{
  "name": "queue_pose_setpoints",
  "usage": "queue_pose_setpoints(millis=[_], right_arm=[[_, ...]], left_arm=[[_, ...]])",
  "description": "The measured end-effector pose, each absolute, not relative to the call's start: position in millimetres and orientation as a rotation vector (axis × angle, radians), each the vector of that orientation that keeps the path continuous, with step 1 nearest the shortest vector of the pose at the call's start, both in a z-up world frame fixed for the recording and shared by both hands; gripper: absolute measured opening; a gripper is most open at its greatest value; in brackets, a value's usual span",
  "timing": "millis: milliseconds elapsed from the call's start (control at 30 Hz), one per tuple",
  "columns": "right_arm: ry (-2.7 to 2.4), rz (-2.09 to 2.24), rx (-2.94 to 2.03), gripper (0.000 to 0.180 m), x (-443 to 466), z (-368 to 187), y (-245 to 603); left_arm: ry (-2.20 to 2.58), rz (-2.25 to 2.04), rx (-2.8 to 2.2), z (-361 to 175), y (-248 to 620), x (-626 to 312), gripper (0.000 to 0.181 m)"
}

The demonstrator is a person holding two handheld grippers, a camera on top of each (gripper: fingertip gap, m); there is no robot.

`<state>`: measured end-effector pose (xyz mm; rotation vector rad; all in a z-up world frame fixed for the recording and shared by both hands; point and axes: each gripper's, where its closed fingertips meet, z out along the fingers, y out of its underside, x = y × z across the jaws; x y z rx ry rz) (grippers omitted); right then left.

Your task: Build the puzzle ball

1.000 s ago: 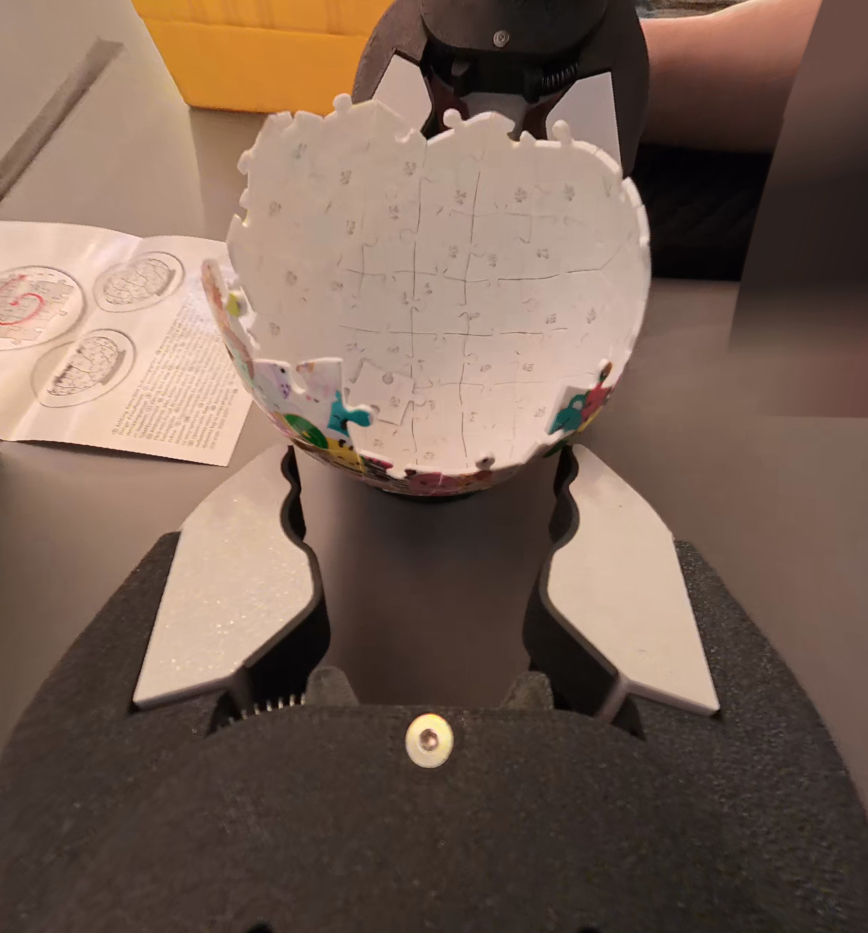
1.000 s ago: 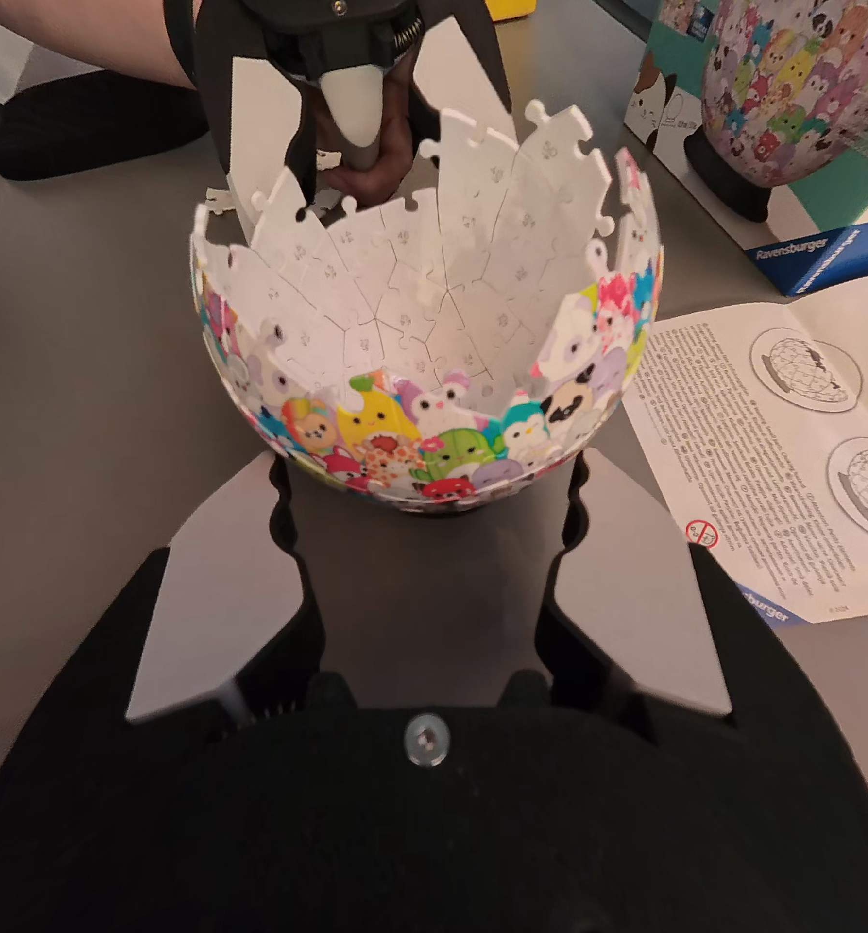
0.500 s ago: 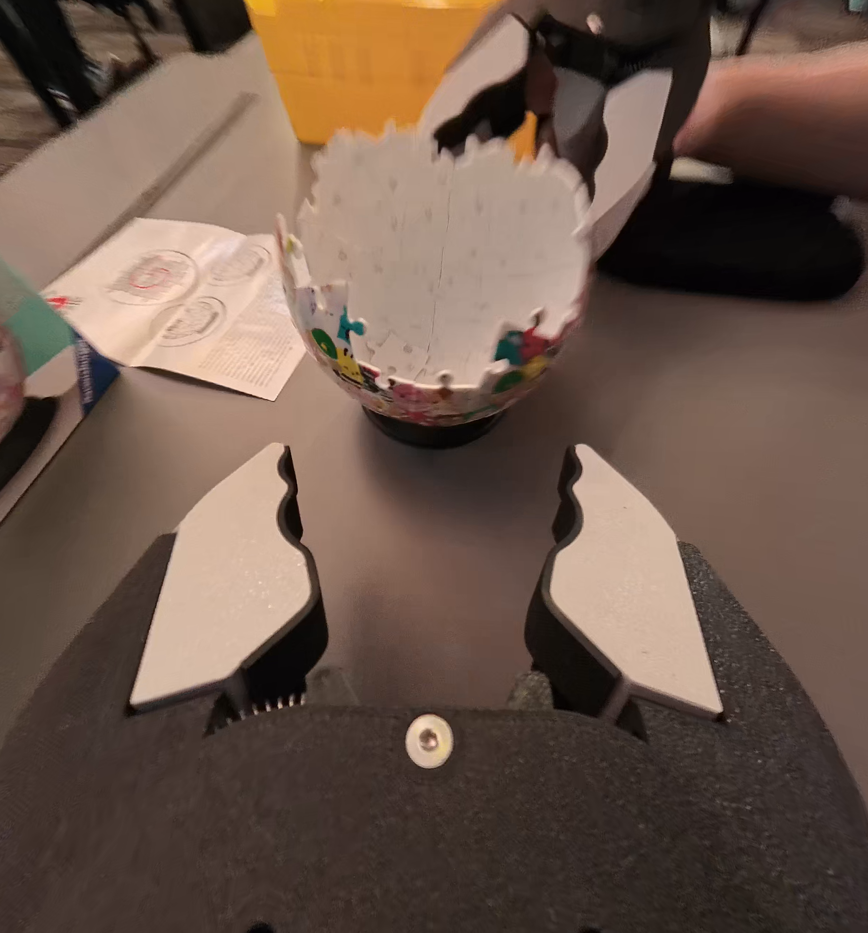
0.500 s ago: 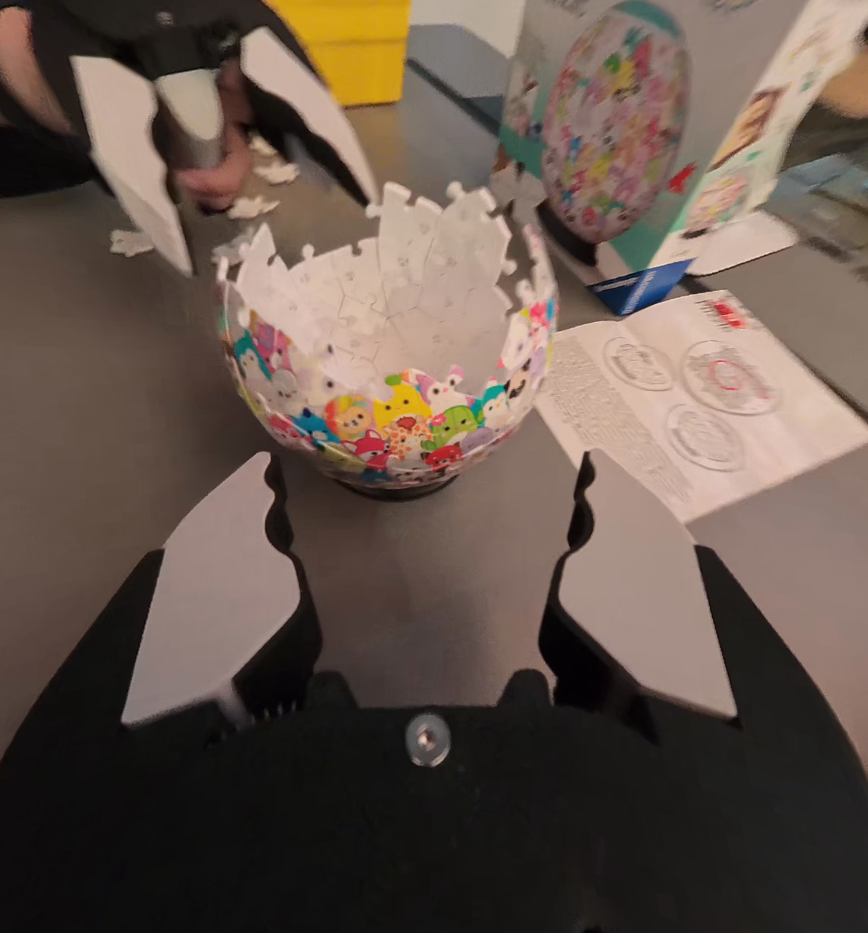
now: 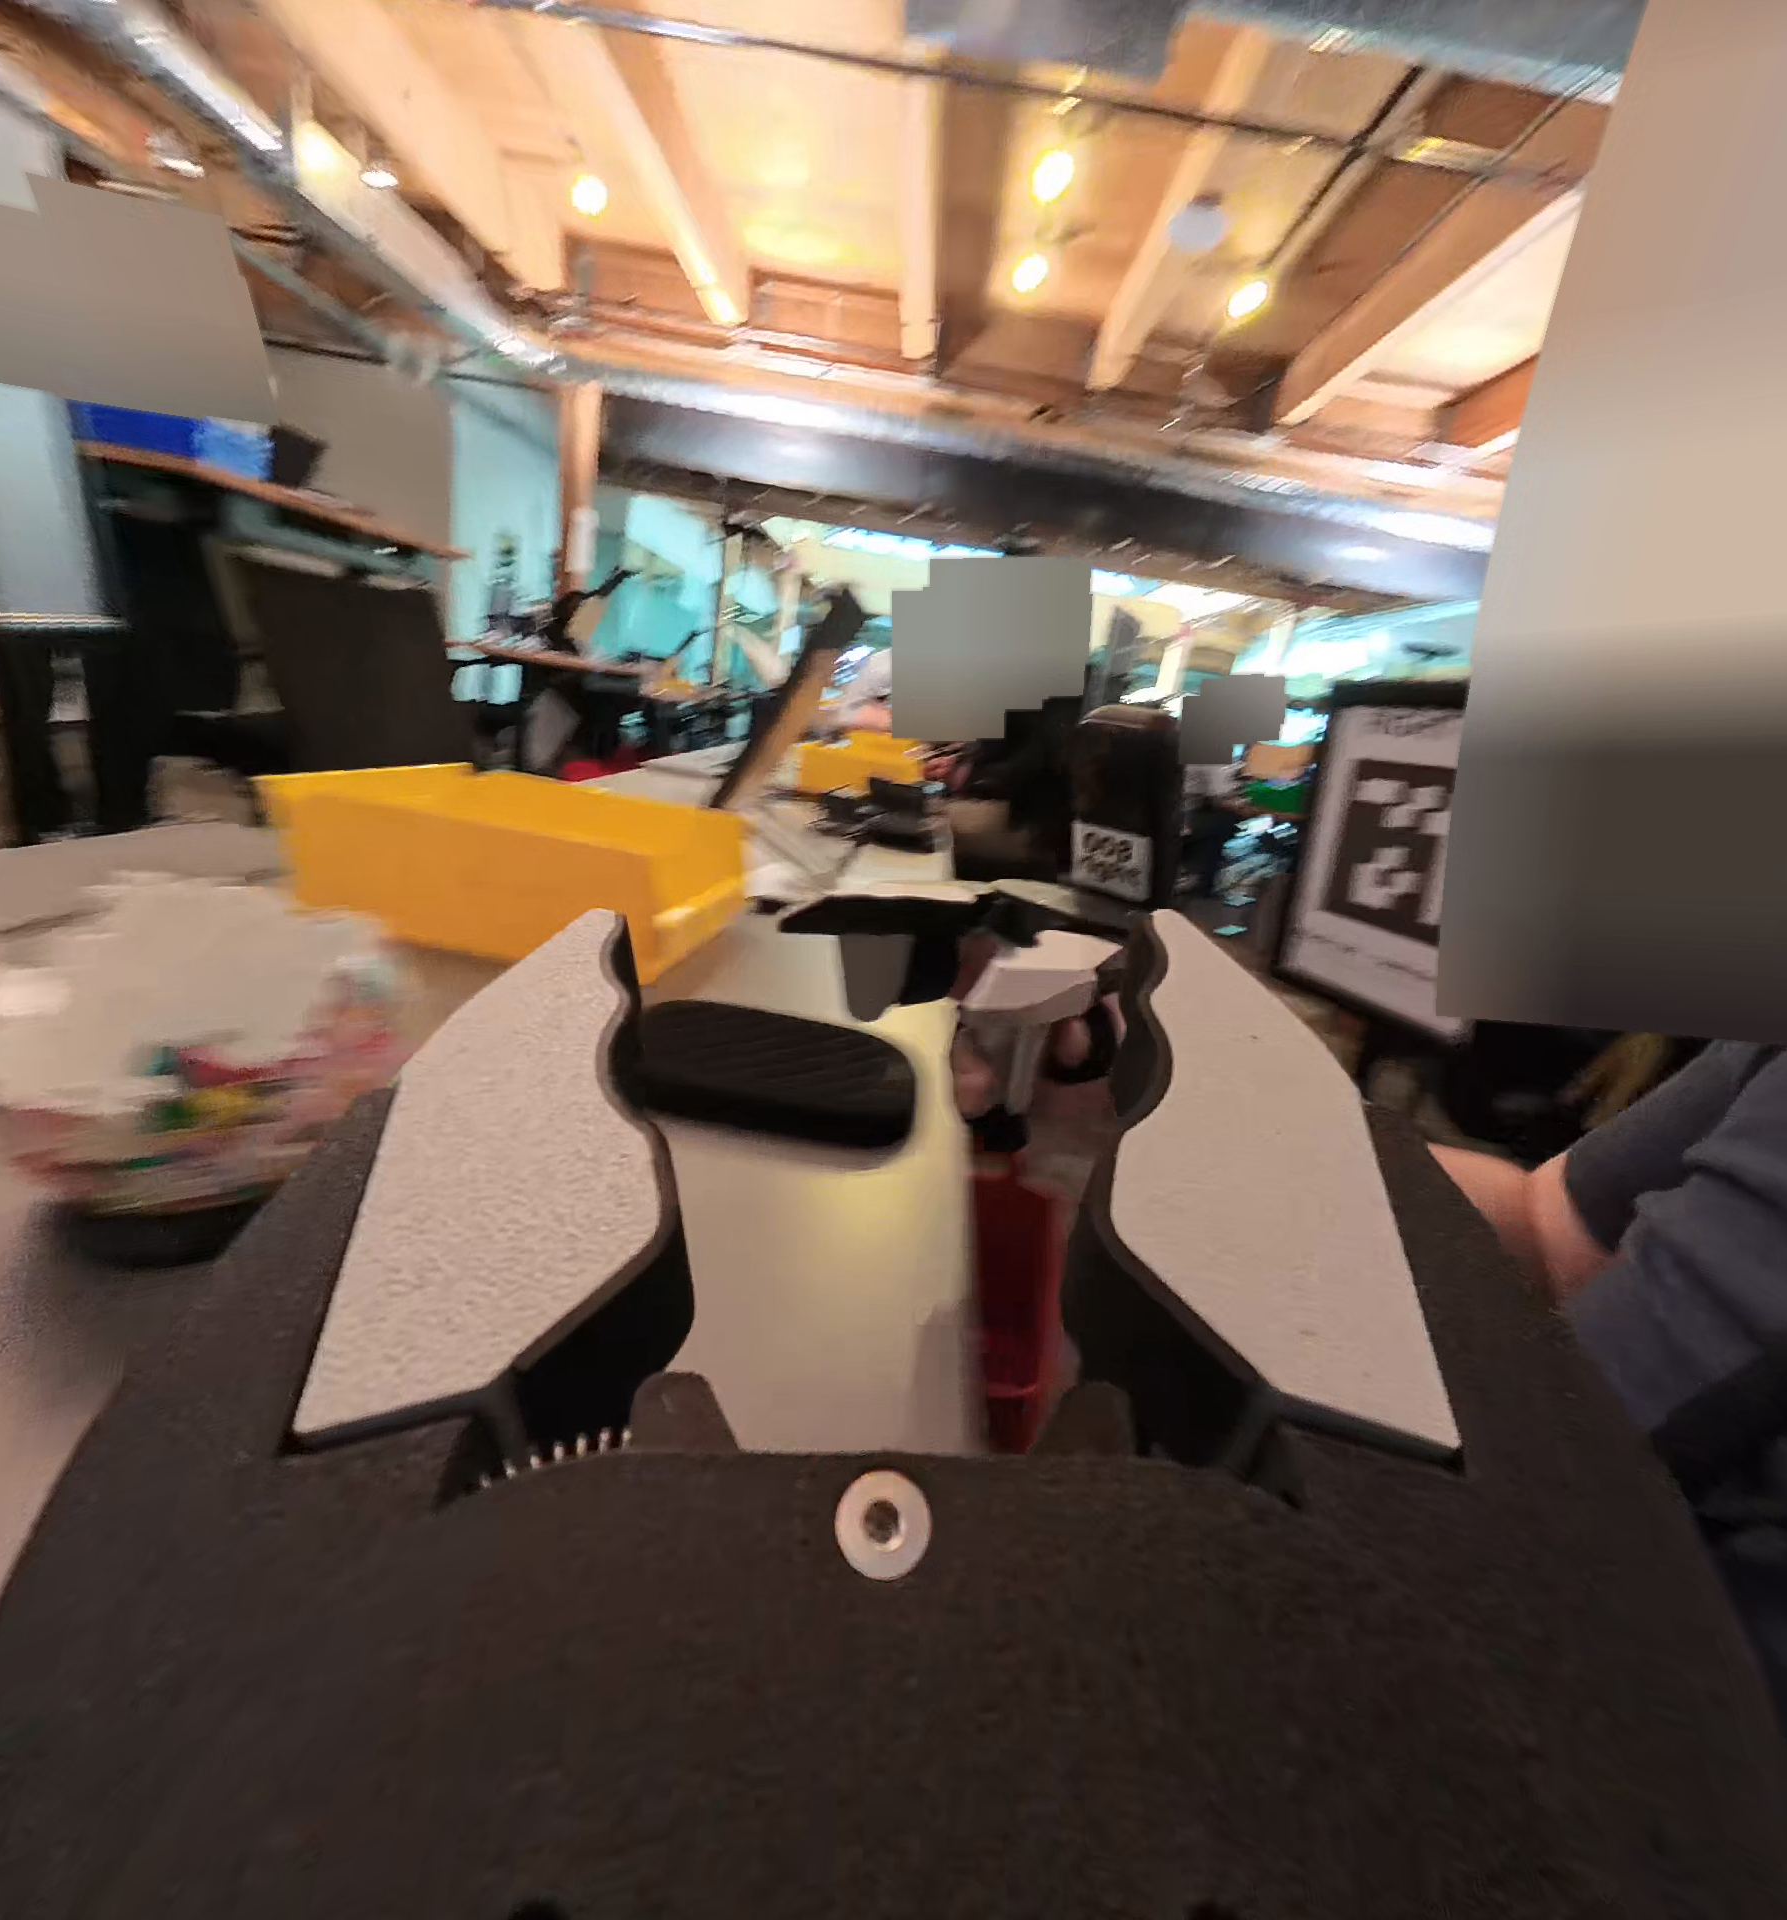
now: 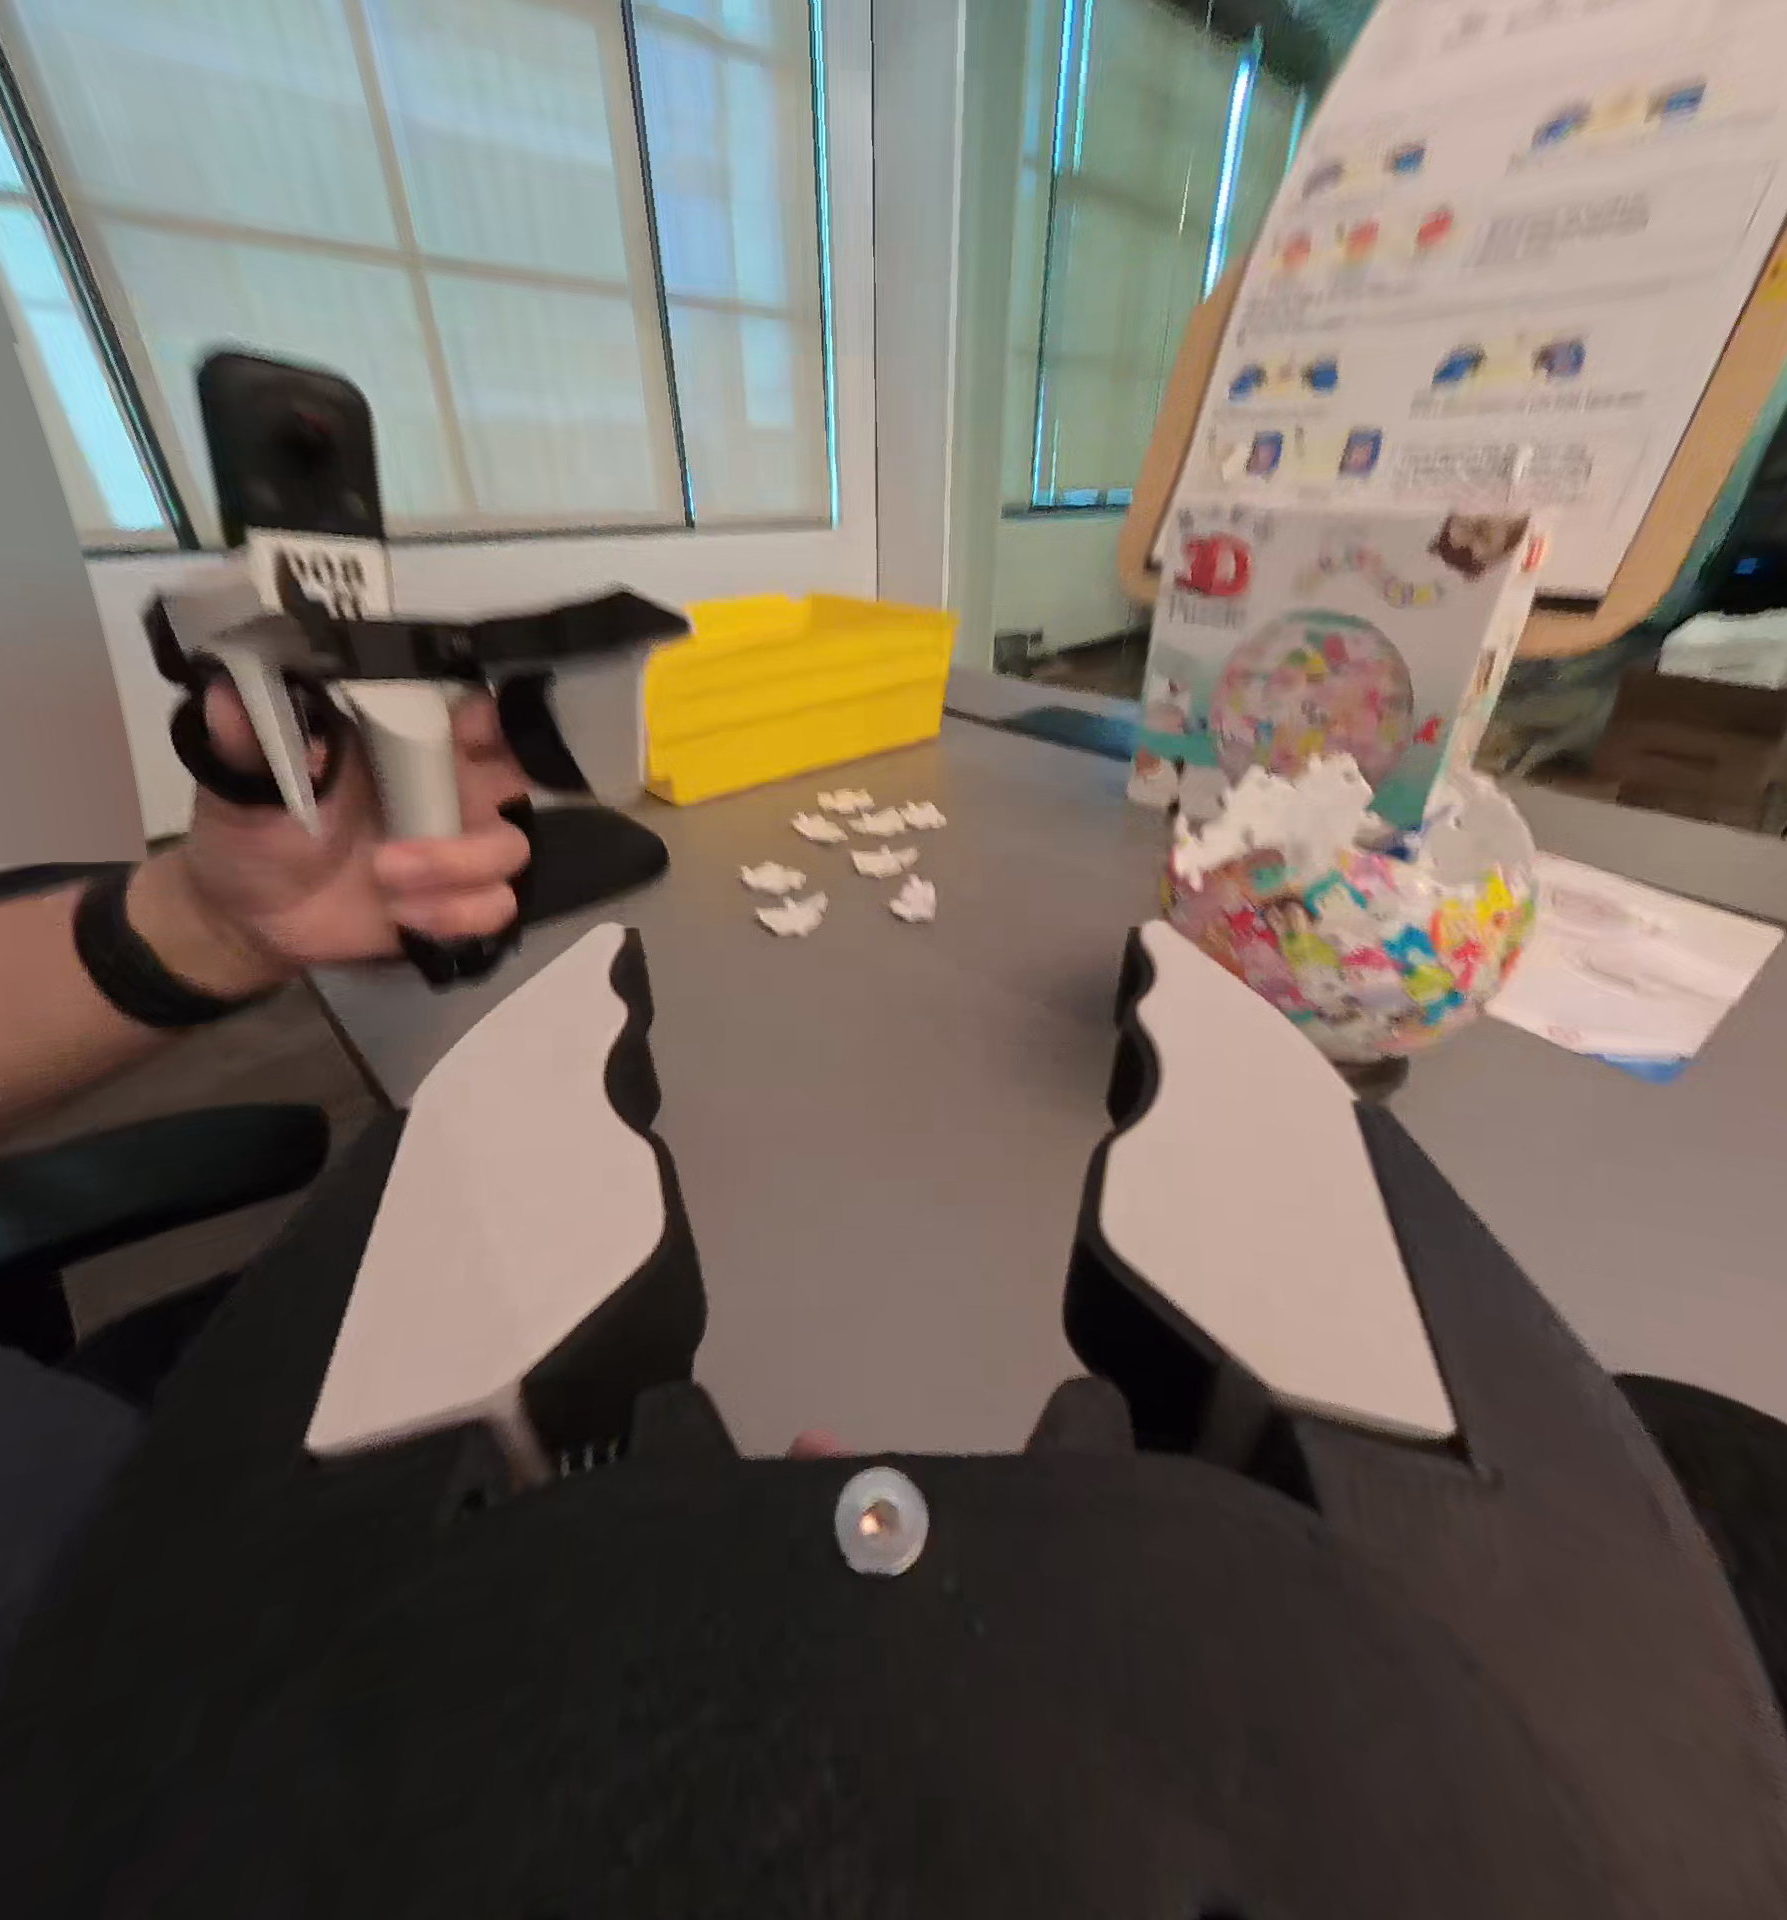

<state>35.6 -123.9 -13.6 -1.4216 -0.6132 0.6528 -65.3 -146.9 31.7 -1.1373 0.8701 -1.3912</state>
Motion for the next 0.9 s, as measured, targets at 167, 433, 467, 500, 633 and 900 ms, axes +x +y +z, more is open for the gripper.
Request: queue_pose_setpoints(millis=[167,433,467,500,633,900], right_arm=[[-0.547,0.702,-1.277,0.078,2,19,-202],[-0.515,0.835,-0.867,0.001,-18,93,-299],[-0.502,0.897,-0.846,0.001,-17,99,-303],[-0.493,0.944,-0.832,0.001,-17,102,-304],[-0.556,0.931,-0.907,0.001,-34,86,-291],[-0.594,0.935,-0.969,0.0,-48,57,-256]], left_arm=[[0.906,-1.496,-1.116,22,-225,-53,0.087],[0.899,-1.665,-1.012,36,-308,-29,0.075],[0.882,-1.673,-0.996,43,-308,-28,0.074],[0.858,-1.69,-0.979,50,-307,-27,0.074],[0.866,-1.755,-0.962,65,-304,-12,0.08],[0.862,-1.918,-0.852,69,-279,-8,0.036]])
